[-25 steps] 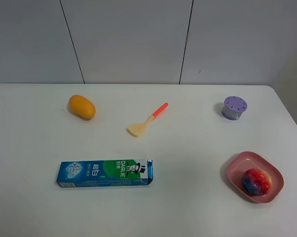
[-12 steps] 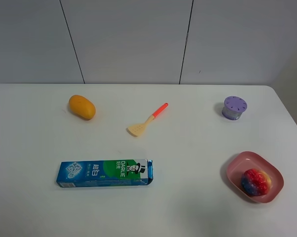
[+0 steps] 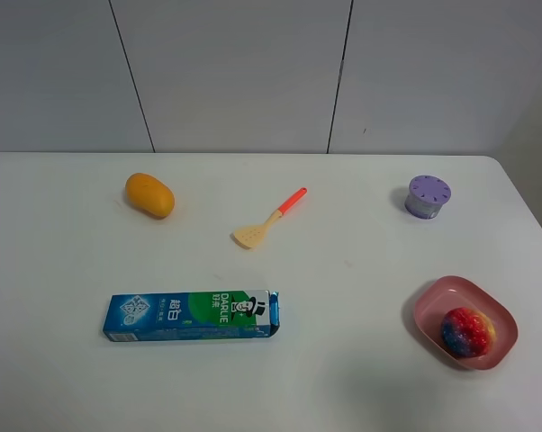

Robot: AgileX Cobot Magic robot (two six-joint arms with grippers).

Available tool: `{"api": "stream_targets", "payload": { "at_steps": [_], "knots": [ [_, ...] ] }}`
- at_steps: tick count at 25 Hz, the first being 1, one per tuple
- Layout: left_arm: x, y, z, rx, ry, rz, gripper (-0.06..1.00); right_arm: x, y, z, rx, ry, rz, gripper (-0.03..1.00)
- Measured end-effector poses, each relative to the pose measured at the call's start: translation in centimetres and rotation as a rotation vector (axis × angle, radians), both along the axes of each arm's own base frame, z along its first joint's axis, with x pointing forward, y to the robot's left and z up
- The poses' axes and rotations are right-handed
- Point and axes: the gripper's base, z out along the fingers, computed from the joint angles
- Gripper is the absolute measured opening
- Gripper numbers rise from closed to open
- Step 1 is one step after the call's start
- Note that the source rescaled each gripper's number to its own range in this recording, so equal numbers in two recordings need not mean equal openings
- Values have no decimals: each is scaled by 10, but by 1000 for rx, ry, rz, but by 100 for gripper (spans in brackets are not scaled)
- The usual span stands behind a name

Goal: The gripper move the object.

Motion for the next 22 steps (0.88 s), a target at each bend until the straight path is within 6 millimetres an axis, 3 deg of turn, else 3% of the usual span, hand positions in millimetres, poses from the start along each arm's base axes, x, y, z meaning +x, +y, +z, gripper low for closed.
{"api": "stream_targets", "payload": {
  "at_steps": [22],
  "knots": [
    [0, 0, 0, 0, 0, 0, 100, 0, 0, 0, 0, 0, 0, 100]
  ]
}}
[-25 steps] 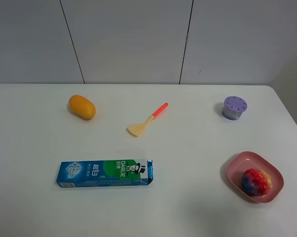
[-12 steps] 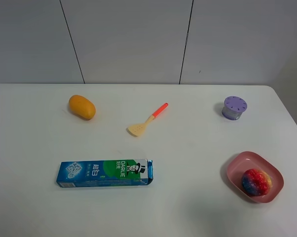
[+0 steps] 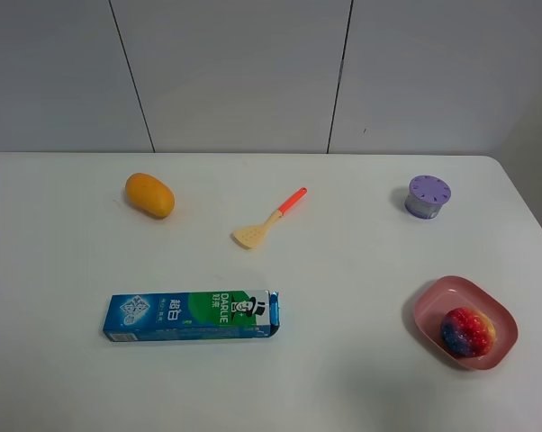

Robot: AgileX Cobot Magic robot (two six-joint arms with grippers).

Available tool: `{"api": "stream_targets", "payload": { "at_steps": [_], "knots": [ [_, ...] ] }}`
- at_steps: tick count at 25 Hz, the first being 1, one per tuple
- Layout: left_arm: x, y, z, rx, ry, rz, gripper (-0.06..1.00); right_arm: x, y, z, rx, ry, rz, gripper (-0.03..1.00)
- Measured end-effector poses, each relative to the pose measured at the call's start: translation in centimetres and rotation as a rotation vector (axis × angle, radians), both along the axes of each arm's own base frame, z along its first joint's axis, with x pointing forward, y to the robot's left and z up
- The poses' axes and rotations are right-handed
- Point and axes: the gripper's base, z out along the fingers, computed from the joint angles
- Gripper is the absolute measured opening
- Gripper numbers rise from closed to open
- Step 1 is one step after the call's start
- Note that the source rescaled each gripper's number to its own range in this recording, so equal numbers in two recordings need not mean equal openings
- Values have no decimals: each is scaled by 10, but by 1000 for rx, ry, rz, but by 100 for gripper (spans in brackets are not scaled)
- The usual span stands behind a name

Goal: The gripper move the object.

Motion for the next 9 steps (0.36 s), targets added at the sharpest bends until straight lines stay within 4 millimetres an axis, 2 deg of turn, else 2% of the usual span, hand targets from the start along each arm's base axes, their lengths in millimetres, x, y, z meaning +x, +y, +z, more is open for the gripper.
{"api": "stream_targets", "payload": {
  "at_steps": [9],
  "knots": [
    [0, 0, 0, 0, 0, 0, 100, 0, 0, 0, 0, 0, 0, 100]
  ]
}}
